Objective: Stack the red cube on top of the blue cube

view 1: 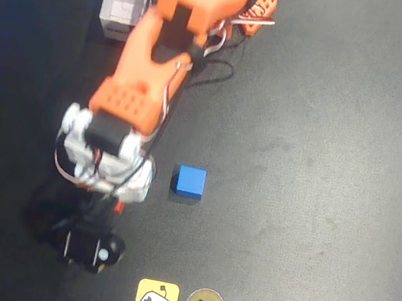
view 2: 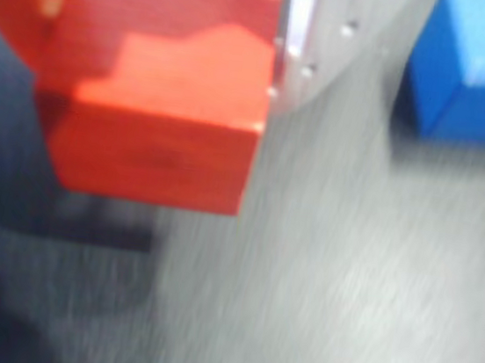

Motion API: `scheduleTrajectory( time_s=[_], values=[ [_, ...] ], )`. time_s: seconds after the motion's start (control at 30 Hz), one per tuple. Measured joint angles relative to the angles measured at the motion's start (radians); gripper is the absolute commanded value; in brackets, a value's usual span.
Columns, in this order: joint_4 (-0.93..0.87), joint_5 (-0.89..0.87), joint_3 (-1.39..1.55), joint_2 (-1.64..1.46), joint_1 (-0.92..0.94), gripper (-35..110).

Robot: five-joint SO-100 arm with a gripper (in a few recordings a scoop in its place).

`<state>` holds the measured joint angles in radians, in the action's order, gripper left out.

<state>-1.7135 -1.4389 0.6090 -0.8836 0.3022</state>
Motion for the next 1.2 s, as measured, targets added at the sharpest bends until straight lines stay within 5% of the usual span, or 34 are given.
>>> scheduleTrajectory(
  time_s=[0.63,1.2],
  values=[
    [0.092,-0.098,0.841,-0.799,-0.147,0],
    [0.307,-0.279,1.074,-0.893,-0.374,0]
  ],
)
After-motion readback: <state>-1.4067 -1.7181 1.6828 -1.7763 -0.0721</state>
